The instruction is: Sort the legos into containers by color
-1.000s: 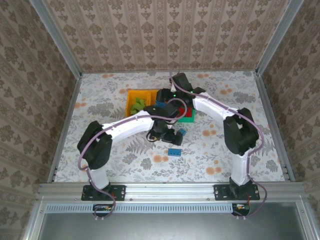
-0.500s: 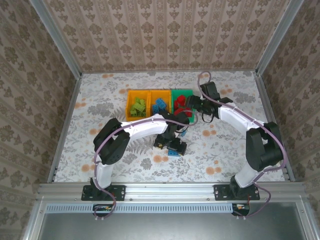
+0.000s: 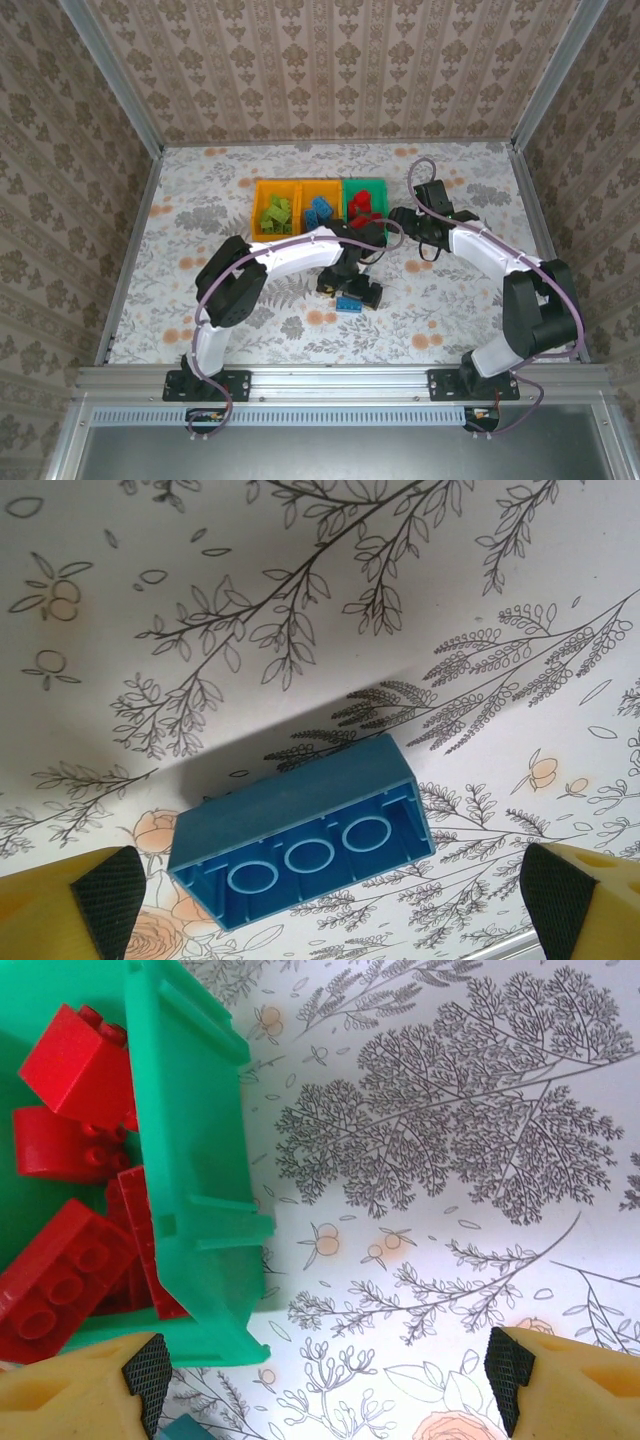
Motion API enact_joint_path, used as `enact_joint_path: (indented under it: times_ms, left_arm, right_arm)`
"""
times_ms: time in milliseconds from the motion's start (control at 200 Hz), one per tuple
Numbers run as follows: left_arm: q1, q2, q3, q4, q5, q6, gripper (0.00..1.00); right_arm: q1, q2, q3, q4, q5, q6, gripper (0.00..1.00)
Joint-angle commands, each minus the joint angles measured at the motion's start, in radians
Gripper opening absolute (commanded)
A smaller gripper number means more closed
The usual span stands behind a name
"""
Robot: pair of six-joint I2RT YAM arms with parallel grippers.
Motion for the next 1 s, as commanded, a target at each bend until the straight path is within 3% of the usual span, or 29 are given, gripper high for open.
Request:
enact_joint_path:
  times_ms: [0, 665, 995]
  left_arm:
    - [-0.007, 0.026, 0.018, -0.026, 0.017, 0.000, 1.00]
    - [0.021, 0.028, -0.059, 0.038, 0.038, -0.018, 0.95]
    - [0.057, -0.021, -0.126, 0.090, 0.037, -0.033, 0.70]
  right_arm:
    - [-0.007, -0.044, -0.021, -0.025, 0.029, -0.017, 0.85]
    - [-0.017, -0.081, -0.070, -0.022, 0.038, 0.004, 0.86]
    - [-0.017, -0.091, -0.089, -0.027, 0.046, 0.006, 0.86]
